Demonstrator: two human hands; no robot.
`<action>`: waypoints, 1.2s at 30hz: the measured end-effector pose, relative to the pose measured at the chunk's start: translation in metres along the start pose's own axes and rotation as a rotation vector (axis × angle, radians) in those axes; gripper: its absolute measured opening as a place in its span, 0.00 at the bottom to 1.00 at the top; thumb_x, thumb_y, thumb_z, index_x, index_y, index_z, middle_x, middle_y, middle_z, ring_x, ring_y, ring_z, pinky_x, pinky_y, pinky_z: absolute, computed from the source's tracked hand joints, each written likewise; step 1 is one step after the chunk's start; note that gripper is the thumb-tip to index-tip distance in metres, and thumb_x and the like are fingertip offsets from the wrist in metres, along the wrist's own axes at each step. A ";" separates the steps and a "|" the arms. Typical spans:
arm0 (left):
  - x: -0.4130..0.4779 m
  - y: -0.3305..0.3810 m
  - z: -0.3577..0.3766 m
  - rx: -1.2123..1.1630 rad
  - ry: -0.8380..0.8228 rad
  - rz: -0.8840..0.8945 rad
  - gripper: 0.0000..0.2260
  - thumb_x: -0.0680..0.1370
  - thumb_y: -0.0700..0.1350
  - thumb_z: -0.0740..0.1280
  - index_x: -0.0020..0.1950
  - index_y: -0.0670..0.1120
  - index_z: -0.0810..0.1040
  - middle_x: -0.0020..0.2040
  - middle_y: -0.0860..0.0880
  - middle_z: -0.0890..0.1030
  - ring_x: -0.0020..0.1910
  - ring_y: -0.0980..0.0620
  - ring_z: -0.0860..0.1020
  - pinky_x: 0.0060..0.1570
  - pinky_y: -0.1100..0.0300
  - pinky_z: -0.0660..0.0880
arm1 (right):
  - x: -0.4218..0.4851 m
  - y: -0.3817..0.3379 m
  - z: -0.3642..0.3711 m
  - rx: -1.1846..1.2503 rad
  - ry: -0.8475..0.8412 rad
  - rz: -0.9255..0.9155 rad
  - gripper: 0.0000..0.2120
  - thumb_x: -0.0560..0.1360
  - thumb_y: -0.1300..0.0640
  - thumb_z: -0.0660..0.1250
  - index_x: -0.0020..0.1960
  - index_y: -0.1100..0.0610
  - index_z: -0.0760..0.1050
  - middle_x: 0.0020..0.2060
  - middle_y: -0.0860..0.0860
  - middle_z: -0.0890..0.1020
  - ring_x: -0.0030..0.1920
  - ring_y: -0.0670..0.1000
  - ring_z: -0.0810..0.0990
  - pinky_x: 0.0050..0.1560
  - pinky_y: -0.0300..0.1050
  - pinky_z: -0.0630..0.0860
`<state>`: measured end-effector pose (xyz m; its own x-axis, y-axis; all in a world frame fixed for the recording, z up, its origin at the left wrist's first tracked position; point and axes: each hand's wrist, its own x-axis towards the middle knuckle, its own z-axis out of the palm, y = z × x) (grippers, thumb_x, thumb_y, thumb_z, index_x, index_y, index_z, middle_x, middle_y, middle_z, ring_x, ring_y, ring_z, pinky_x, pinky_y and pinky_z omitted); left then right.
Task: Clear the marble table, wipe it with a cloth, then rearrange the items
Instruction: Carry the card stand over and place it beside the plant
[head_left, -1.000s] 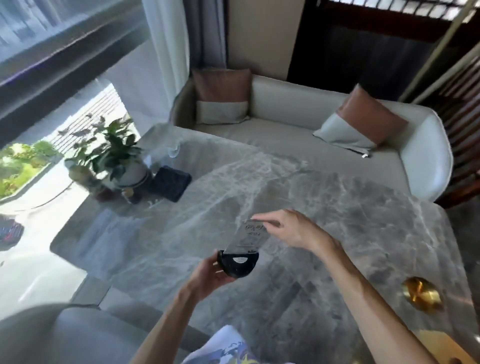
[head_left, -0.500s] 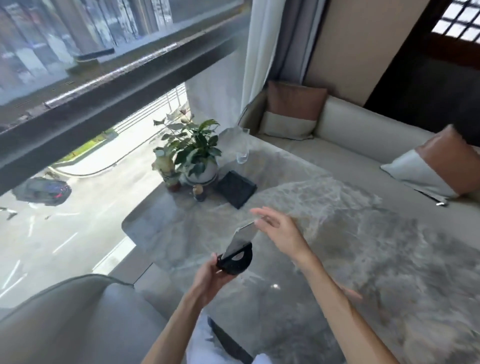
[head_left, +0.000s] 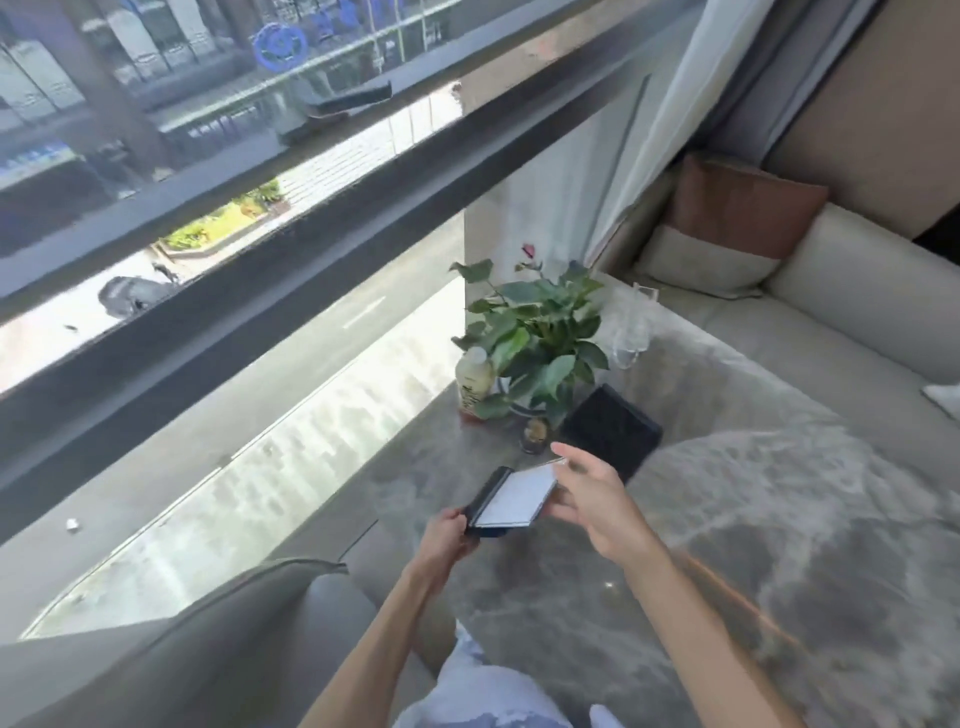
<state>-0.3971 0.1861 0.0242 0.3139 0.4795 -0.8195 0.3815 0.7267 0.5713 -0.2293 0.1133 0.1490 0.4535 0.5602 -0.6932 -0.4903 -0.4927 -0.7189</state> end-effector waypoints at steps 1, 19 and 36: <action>0.006 0.012 -0.006 0.073 0.006 0.019 0.18 0.76 0.30 0.53 0.56 0.41 0.79 0.38 0.43 0.78 0.31 0.52 0.69 0.36 0.60 0.68 | 0.010 -0.001 0.013 -0.001 0.024 0.008 0.20 0.80 0.66 0.61 0.71 0.58 0.69 0.56 0.59 0.80 0.47 0.57 0.83 0.33 0.42 0.83; 0.075 0.070 -0.027 0.214 -0.028 -0.008 0.15 0.67 0.38 0.72 0.50 0.31 0.82 0.43 0.43 0.80 0.44 0.50 0.78 0.45 0.57 0.76 | 0.104 -0.001 0.104 -0.060 0.128 0.104 0.16 0.75 0.66 0.65 0.63 0.65 0.75 0.35 0.46 0.78 0.40 0.49 0.77 0.49 0.58 0.84; 0.036 0.133 -0.020 0.605 -0.238 0.415 0.12 0.82 0.56 0.58 0.62 0.62 0.76 0.57 0.70 0.78 0.57 0.76 0.73 0.54 0.78 0.69 | 0.123 0.071 0.048 0.404 0.164 0.350 0.27 0.83 0.44 0.56 0.77 0.58 0.63 0.75 0.56 0.67 0.74 0.56 0.69 0.69 0.50 0.70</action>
<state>-0.3525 0.3098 0.0695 0.6874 0.4856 -0.5401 0.5791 0.0823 0.8111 -0.2438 0.1794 0.0150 0.3064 0.2824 -0.9090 -0.8641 -0.3180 -0.3900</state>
